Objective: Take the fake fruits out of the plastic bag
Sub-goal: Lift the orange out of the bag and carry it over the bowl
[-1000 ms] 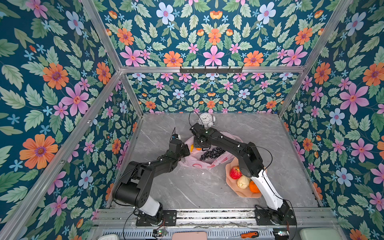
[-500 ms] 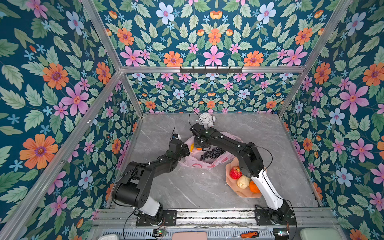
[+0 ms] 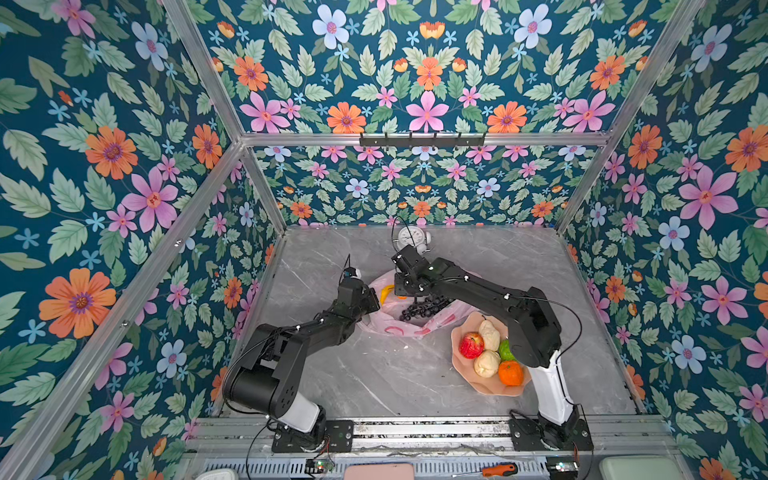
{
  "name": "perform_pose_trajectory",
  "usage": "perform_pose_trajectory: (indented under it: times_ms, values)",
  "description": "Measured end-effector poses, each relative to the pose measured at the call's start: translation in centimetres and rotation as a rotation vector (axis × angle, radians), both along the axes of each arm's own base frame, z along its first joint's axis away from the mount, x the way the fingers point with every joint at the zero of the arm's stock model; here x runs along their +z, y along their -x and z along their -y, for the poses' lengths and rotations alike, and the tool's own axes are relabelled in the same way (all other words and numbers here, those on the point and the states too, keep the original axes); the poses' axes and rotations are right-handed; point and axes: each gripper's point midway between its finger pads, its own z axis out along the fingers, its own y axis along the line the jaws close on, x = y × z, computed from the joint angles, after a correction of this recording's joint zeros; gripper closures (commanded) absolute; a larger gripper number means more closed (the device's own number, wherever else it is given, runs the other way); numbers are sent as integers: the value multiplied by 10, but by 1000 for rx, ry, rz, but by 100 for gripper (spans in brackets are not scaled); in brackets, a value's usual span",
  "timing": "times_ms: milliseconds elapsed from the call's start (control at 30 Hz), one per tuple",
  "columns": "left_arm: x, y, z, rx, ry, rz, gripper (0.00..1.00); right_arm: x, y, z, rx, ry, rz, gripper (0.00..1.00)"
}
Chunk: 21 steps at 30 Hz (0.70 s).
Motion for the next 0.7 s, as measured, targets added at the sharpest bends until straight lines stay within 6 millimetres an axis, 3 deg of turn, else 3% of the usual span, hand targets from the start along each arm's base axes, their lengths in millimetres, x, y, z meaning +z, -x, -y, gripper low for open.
perform_pose_trajectory:
  times_ms: [200, 433, 700]
  values:
    - [0, 0, 0, 0, -1, -1, 95, 33, 32, 25, 21, -97, 35, 62]
    - [0, 0, -1, 2, -3, 0, 95, 69, 70, 78, -23, -193, 96, 62]
    - [0, 0, -2, 6, -8, 2, 95, 66, 112, 133, -126, -220, 113, 63]
